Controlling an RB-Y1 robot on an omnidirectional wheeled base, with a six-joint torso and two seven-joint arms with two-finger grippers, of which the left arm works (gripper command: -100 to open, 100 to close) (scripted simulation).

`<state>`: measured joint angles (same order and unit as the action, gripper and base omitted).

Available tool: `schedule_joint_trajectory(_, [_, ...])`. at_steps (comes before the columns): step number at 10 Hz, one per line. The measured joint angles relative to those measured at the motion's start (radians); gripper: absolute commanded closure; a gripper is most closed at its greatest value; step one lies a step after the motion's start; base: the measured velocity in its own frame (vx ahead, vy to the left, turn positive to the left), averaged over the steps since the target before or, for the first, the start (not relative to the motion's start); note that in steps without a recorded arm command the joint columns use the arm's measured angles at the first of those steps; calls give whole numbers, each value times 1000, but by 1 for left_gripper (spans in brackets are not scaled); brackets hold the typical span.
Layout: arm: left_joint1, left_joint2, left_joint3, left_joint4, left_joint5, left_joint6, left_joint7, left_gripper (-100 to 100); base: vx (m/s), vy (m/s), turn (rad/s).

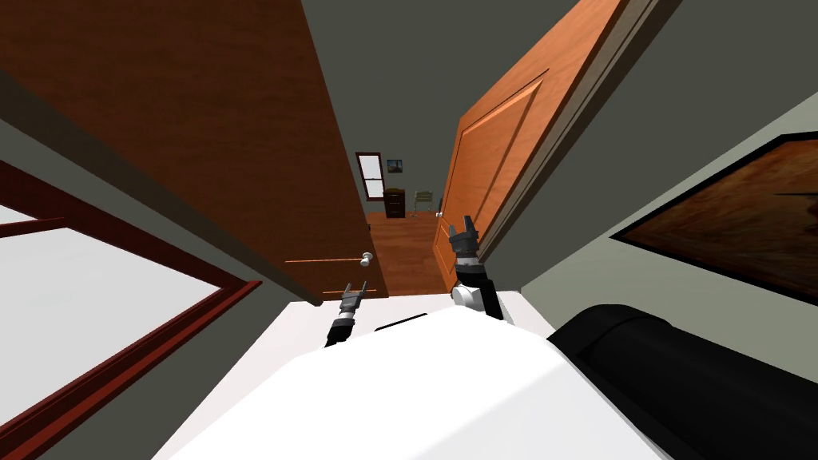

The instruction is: Push the door open

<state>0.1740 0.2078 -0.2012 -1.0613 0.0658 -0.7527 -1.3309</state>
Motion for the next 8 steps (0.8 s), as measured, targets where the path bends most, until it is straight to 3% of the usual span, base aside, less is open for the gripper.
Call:
schedule_joint_trajectory(5, [-17,8,-13,72,7,-21,-94,-100,32,62,-59])
schedule_joint_trajectory(8, [-21,5,-10,80,7,-21,-100,-100,162,-19,-25])
